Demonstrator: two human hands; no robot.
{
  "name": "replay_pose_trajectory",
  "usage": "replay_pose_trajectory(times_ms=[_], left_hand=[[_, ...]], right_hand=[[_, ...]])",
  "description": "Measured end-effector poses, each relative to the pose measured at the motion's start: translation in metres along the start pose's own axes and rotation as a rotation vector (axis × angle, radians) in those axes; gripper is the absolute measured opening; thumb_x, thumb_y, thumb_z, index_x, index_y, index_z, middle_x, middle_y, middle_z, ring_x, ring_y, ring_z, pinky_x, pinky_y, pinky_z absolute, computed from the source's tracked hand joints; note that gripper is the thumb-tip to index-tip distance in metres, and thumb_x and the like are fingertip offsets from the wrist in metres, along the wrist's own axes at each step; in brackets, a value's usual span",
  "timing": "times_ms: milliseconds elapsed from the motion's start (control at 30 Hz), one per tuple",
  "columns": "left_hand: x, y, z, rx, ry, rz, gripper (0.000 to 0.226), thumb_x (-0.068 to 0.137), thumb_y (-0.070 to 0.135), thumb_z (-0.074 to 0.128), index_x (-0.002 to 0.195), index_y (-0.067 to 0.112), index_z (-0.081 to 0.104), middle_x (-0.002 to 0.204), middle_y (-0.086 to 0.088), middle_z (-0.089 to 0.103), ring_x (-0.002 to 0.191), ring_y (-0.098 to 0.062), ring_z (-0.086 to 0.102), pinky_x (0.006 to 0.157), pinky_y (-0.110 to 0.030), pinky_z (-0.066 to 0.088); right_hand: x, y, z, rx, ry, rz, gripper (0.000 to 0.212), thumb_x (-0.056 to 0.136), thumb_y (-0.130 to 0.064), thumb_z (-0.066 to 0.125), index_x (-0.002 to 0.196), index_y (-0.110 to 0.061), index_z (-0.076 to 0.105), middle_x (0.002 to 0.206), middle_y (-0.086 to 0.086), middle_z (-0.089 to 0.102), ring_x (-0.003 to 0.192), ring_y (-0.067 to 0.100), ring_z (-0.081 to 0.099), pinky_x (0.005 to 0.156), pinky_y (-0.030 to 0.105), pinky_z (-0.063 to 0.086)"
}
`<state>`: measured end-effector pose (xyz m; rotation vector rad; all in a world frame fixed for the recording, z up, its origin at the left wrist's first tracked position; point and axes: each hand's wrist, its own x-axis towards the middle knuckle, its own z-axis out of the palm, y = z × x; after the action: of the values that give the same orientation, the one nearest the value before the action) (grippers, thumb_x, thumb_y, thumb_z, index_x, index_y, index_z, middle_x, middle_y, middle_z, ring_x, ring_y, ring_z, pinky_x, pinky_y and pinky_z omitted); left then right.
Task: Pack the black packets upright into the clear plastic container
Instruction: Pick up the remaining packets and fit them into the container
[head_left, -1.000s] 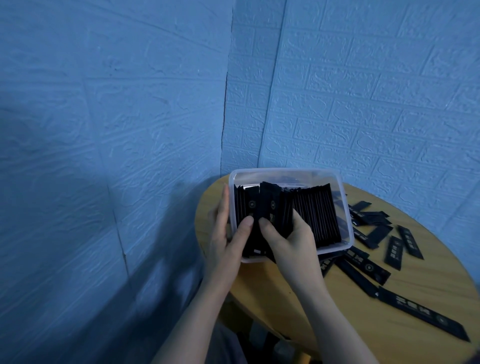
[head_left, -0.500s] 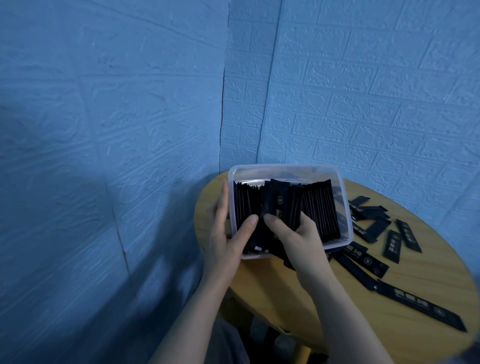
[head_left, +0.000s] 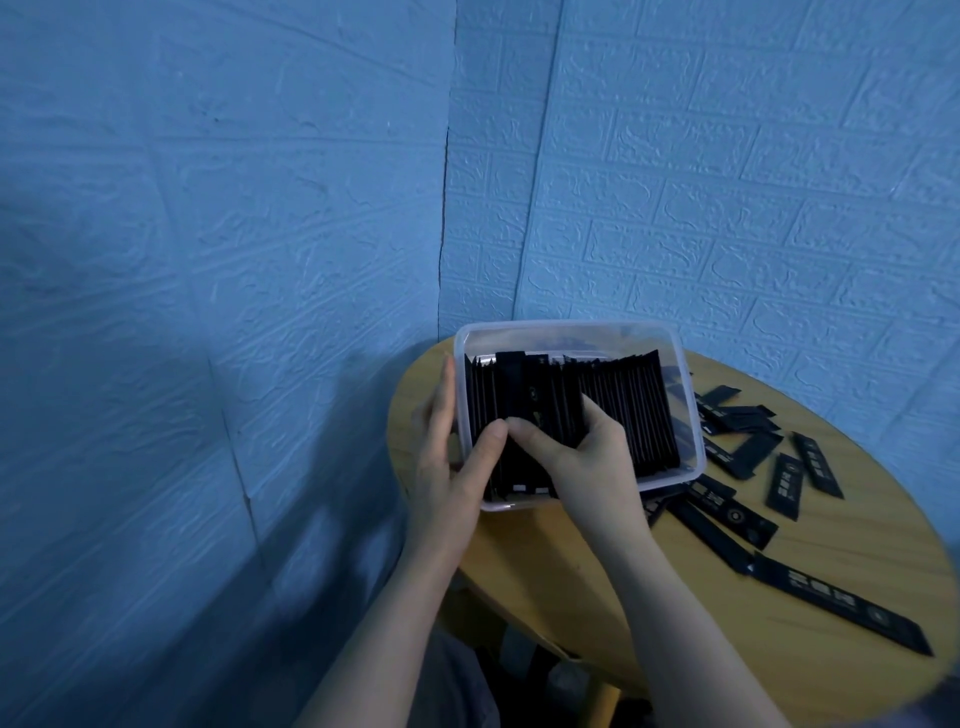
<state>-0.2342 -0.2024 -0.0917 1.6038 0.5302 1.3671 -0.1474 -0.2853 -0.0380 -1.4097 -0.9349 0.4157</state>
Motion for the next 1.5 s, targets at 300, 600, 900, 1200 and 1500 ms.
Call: replay_pose_trajectory(times_ms=[300,600,900,1200,1500], left_hand=[[-0.001,0.002,0.0,0.002,-0.007,0.004,0.066,0.088,0.031,0.06,0.146,0.038,0.028,0.136,0.034,0.033,0.122,0.03,0.028,0.094,0.005,0.023],[-0.001,0.004,0.0,0.001,-0.019,0.005,0.075,0.083,0.029,0.064,0.148,0.031,0.027,0.136,0.027,0.032,0.115,0.035,0.027,0.089,0.008,0.025],[0.001,-0.002,-0.001,-0.045,-0.037,-0.045,0.082,0.073,0.054,0.068,0.144,0.053,0.026,0.143,0.02,0.037,0.128,0.015,0.039,0.1,-0.01,0.036],[0.0,0.001,0.0,0.004,-0.015,-0.008,0.074,0.082,0.032,0.064,0.144,0.041,0.026,0.137,0.028,0.03,0.116,0.036,0.025,0.089,0.008,0.024],[-0.001,0.004,0.0,0.011,-0.022,0.015,0.077,0.081,0.03,0.065,0.148,0.031,0.026,0.134,0.027,0.031,0.115,0.036,0.026,0.089,0.008,0.025]], right_hand=[[-0.004,-0.006,-0.005,0.129,-0.022,0.071,0.015,0.084,-0.005,0.071,0.091,-0.018,0.068,0.083,-0.004,0.075,0.08,0.006,0.072,0.066,0.014,0.054],[-0.003,-0.004,-0.004,0.095,-0.037,0.085,0.013,0.09,-0.003,0.063,0.086,-0.015,0.067,0.073,-0.005,0.073,0.074,0.006,0.07,0.064,0.015,0.054],[-0.005,-0.006,-0.005,0.121,-0.069,0.093,0.012,0.087,-0.003,0.067,0.084,-0.015,0.068,0.069,-0.006,0.073,0.067,0.007,0.069,0.054,0.019,0.052],[-0.004,0.0,-0.003,0.029,0.027,0.034,0.012,0.088,-0.003,0.065,0.086,-0.015,0.068,0.079,0.003,0.074,0.077,0.015,0.071,0.067,0.03,0.059],[-0.003,0.002,-0.006,0.101,0.008,0.068,0.009,0.087,-0.007,0.068,0.088,-0.015,0.071,0.076,-0.001,0.075,0.079,0.016,0.072,0.065,0.031,0.06]])
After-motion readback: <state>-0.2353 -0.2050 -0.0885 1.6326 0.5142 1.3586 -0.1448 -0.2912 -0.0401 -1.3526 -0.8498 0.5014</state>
